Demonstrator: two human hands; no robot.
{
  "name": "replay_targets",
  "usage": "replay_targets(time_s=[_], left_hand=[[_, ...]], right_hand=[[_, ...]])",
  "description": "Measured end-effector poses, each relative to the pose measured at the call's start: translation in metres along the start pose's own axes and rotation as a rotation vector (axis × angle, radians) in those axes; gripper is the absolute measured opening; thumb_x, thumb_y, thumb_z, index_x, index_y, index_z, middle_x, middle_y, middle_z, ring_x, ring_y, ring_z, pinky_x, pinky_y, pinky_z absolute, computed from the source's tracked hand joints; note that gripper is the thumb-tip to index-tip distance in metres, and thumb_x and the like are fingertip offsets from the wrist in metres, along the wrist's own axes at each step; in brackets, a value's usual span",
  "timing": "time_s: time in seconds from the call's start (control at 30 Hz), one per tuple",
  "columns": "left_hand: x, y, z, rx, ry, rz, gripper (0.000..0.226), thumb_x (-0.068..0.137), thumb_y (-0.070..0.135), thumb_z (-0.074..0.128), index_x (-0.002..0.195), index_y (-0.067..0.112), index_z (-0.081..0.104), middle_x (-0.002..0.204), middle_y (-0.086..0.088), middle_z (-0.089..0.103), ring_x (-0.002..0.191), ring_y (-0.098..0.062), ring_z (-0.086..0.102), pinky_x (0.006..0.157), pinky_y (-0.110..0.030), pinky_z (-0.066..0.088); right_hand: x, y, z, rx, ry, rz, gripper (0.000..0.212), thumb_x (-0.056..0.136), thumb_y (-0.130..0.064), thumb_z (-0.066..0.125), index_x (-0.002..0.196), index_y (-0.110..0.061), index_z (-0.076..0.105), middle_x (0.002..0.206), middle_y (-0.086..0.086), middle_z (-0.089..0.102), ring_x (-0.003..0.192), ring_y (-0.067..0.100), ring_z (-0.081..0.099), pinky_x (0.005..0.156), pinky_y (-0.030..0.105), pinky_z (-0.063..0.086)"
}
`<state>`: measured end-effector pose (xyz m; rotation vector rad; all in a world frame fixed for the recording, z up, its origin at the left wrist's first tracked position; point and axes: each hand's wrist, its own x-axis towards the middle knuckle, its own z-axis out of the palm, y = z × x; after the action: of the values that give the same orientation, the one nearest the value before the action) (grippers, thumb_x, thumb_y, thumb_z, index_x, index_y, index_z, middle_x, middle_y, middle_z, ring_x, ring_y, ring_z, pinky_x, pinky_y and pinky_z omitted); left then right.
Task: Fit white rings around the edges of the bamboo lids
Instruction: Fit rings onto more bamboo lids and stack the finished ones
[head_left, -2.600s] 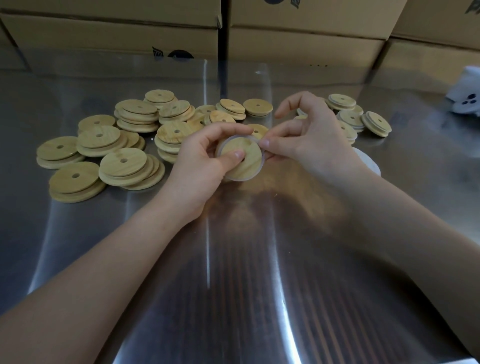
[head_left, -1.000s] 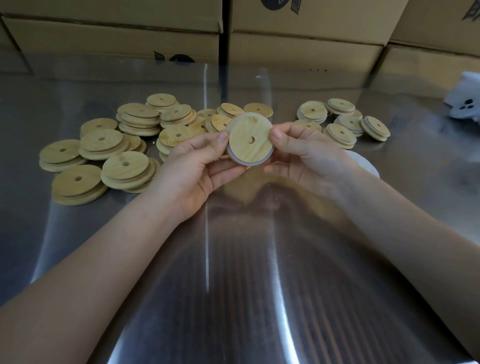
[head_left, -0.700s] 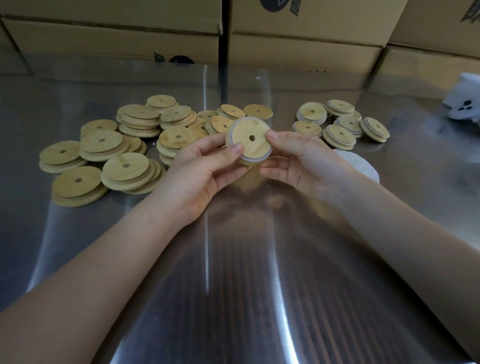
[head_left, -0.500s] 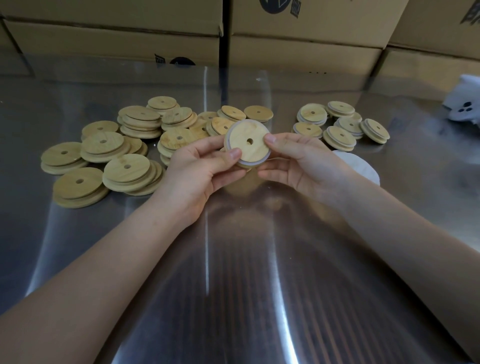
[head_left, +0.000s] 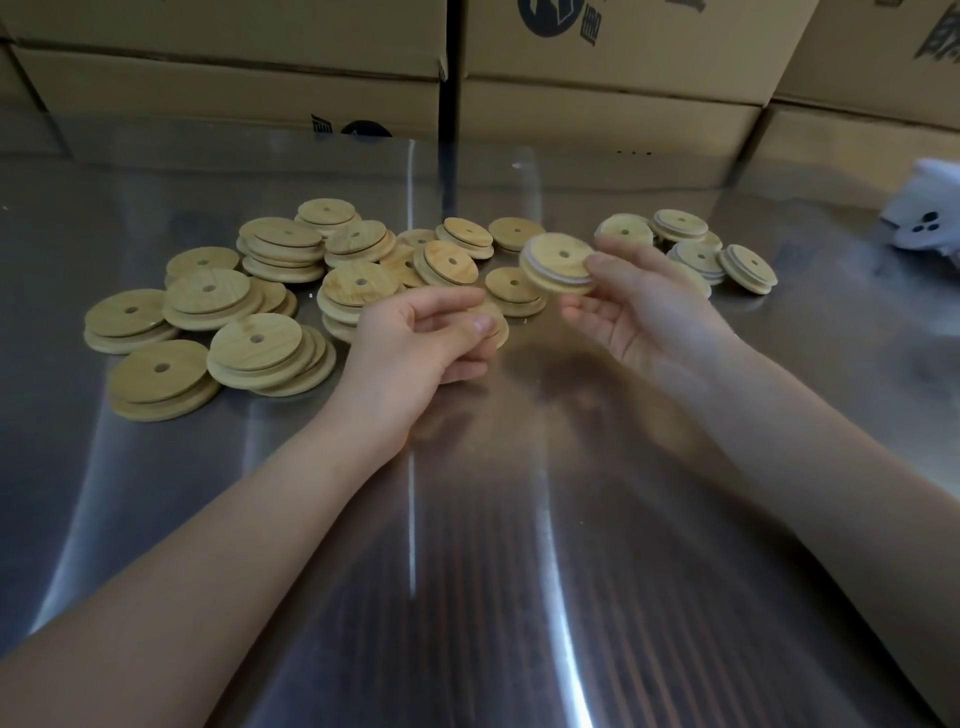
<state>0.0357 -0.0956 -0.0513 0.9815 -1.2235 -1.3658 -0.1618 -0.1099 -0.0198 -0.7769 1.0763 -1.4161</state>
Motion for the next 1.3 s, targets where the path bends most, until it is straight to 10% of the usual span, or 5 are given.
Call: replay_targets(time_s=[0.77,1.3], left_hand=[[-0.002,0.004,0.004,0.177,-0.014,-0.01,0.024,0.094,-0.002,0.056,0.096,0.014,0.073,0.082,-0.003,0.075,0.07,-0.011,0.071,0.07,-0.026,0.061],[-0.003,0.003,0.007,0.278,-0.005,0.051,0.03,0.094,-0.005,0.052,0.091,0.018,0.071,0.084,-0.004,0.073,0.067,-0.006,0.068,0.062,-0.018,0.057]], right_hand=[[0.047,-0.018,-0.046,0.119,0.359,-0.078,0.052,0.092,0.013,0.051,0.141,-0.002,0.04,0.11,0.022,0.056,0.09,0.029,0.067,0.077,0.033,0.061],[0.042,-0.025,-0.054,-0.637,0.521,-0.241,0.043,0.09,-0.002,0.048,0.13,-0.018,0.055,0.096,0.009,0.065,0.067,0.016,0.069,0.063,0.022,0.059]])
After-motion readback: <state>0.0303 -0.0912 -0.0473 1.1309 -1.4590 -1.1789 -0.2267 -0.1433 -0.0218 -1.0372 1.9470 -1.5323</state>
